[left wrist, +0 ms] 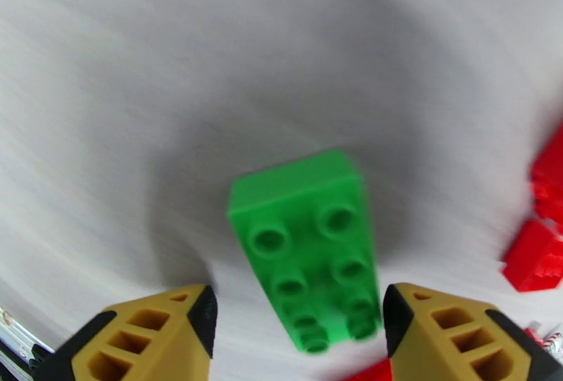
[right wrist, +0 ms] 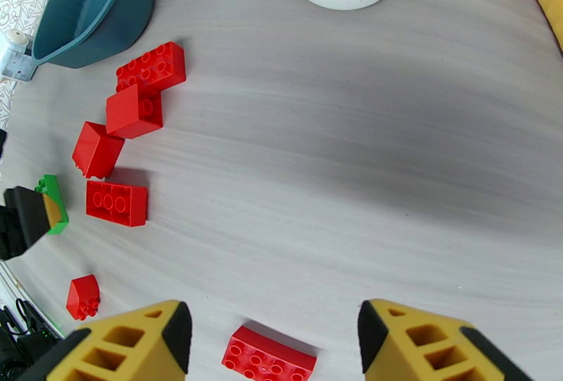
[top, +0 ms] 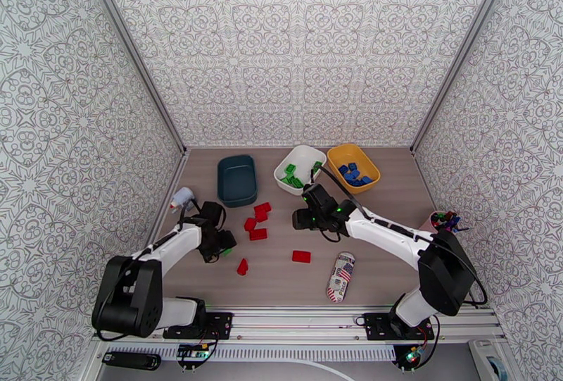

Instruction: Sort the legos into containers by color

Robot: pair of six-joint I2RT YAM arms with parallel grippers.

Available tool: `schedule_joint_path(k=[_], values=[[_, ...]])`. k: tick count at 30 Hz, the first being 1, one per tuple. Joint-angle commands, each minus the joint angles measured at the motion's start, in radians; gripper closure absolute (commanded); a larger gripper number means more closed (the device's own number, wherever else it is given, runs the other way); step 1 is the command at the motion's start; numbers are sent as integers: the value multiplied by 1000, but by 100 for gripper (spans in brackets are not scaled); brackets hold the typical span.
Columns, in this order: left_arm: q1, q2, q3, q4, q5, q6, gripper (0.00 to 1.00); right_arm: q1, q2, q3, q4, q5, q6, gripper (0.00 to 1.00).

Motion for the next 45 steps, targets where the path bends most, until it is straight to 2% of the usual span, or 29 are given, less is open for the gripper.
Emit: schedule_joint_path(k=[1,4,10,16,21,27,34,41,45], values=[[3,24,-15,43,16,12,44,4,-22,-4,8,19,7,33],[3,19,-11,38,14,17,56,5,-26,-6,6,23,7,33],[-14,-54,8,2,27,6,72,4,-52,-21,4,24,1,33],[-88,-132,86,-32,57,-7,75,-18,-49,-15,-7,13,-17,32],[-154,-100,170,22,142,-23,75,-67,-64,-33,15,-46,-12,32],[-260,44,344,109,217,-32,76,-171,-114,-98,50,-127,22,32],[-339,293,604,241,344,-49,77,-312,-224,-177,21,-175,30,31],[-355,561,944,273,371,-62,76,-360,-314,-231,-15,-188,33,30],[-341,722,1158,246,377,-67,70,-361,-337,-252,-16,-195,50,30]])
